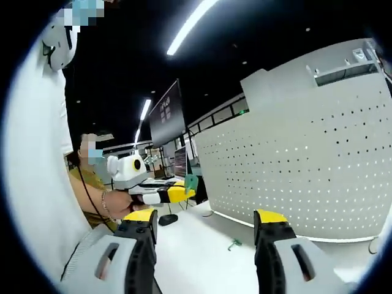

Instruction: Insert the hook assembly into the mounting plate slot until the hook locks in place.

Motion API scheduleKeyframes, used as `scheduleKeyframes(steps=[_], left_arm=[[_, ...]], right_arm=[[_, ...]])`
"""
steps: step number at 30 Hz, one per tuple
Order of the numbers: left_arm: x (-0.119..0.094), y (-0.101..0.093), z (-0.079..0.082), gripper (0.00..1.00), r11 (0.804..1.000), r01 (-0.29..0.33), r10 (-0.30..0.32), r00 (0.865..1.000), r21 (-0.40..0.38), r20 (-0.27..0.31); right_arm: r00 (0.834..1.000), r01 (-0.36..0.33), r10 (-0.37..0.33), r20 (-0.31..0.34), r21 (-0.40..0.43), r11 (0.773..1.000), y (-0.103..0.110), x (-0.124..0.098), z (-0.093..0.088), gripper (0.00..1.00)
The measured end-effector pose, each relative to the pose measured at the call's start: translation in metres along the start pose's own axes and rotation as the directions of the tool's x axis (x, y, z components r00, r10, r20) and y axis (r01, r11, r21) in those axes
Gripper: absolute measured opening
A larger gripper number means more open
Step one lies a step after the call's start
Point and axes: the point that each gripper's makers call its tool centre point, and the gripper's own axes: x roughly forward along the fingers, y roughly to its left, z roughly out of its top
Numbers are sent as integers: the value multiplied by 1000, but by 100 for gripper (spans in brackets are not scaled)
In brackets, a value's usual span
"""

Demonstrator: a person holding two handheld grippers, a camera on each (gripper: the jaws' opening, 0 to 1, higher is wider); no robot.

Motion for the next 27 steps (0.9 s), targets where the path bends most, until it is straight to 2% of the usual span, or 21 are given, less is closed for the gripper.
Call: scheduleKeyframes(steps=[15, 27], left_arm=[[10, -9, 6, 3, 1000, 5, -5, 1000, 9, 8], [12, -10, 8, 3, 1000, -9, 9, 1000, 8, 14]], right_arm=[[998, -57, 55, 42, 41, 998, 10, 35, 8, 58], [995, -71, 67, 67, 62, 996, 17, 61, 15, 47]])
